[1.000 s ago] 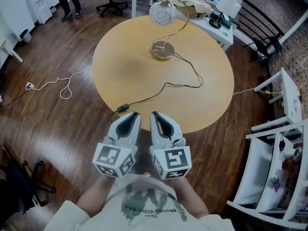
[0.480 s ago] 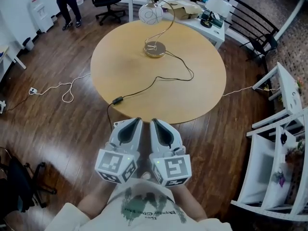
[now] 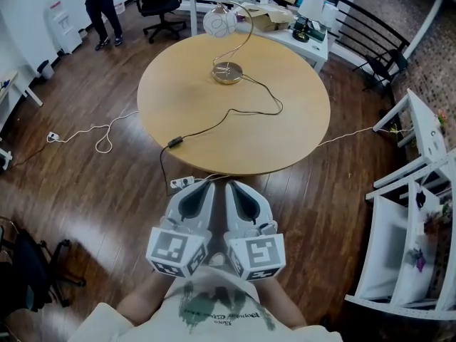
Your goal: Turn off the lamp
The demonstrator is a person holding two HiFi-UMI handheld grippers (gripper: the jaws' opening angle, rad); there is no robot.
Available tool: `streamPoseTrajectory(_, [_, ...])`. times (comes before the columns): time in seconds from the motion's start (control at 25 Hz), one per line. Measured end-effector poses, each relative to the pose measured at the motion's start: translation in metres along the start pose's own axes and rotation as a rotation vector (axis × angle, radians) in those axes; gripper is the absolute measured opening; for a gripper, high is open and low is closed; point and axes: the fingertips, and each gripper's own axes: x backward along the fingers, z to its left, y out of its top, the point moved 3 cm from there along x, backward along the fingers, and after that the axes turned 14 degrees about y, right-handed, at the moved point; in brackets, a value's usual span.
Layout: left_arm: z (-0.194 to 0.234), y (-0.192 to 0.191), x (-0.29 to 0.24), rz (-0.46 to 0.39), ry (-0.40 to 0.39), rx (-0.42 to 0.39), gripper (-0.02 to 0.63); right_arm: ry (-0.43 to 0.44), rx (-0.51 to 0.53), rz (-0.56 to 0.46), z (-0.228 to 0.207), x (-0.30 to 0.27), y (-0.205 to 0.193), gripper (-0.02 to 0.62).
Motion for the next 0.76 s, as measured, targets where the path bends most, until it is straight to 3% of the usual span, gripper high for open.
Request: streamPoseTrajectory(0.76, [0.012,-0.001,0.037,-0.010,-0.026,-0.015,0.000,-0.031,0.010,0.015,0.036,0.011,-0.007,0.000])
